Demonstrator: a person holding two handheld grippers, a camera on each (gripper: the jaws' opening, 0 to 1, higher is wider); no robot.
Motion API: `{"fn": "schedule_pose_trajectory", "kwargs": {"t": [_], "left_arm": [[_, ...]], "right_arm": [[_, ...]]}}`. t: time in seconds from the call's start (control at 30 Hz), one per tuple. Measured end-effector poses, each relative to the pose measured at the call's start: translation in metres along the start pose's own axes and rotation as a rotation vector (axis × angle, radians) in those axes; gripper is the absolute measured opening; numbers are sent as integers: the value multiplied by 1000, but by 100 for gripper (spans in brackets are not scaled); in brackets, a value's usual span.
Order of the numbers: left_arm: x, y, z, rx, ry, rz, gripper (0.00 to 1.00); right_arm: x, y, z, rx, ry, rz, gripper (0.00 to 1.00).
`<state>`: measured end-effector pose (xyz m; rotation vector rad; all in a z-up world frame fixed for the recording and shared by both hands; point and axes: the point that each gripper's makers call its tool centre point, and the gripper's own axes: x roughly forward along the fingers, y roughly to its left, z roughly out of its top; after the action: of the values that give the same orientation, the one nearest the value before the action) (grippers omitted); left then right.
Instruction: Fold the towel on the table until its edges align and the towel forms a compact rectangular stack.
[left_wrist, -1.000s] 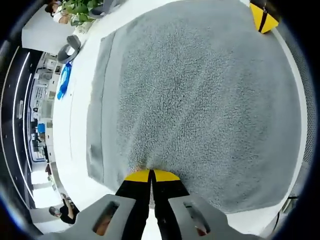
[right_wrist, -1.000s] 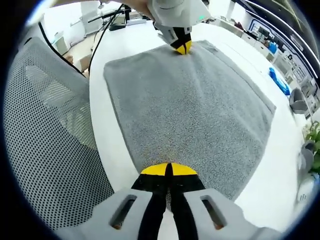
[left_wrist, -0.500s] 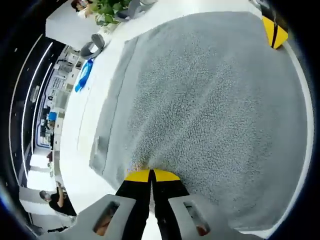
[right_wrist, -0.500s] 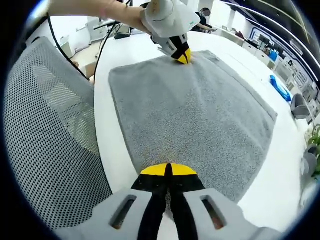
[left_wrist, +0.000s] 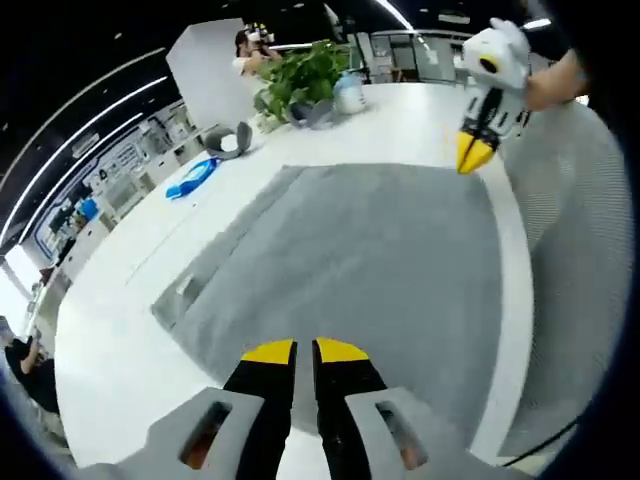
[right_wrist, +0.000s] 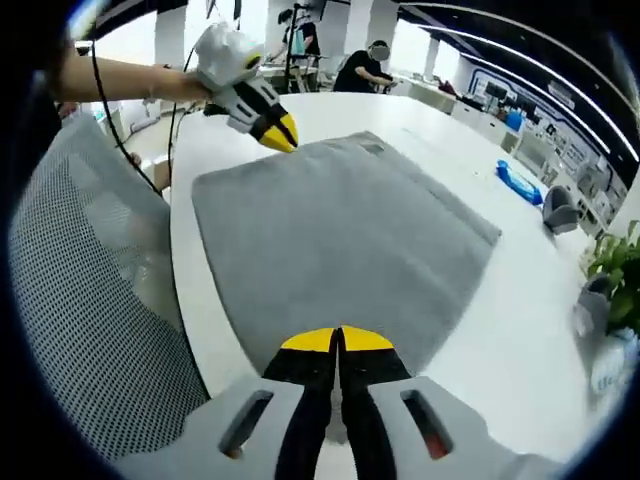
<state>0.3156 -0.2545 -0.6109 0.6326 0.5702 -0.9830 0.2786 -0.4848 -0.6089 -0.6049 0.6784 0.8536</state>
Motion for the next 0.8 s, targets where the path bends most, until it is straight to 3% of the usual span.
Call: {"fn": "schedule_pose_trajectory", "kwargs": {"t": [0.07,0.1,0.17,0.33,0.53,0.67,0.8], "left_arm": [[-9,-17,-4,17,-4,-34,7],[-19,-34,-10,-11,0,-82,8],[-24,-45,-15,-34,11,-114,9],[-32,-71,-44,50,132,-179,13],[-25,-79,-46,58,157,-189,13],[-26,-79,-57,140,220,-168,13],[-27,-81,-61,127,234,-166,13]], "right_arm": [[-4,1,-8,-28,29,21,1],[-8,4,-18,-85,62,38,3],[-12,7,-30,-144,95,50,3],[-13,20,-40,-111,118,105,11],[-11,29,-50,-139,157,143,9],[-11,36,-60,-123,188,171,8],[-9,41,-65,-128,203,193,8]]}}
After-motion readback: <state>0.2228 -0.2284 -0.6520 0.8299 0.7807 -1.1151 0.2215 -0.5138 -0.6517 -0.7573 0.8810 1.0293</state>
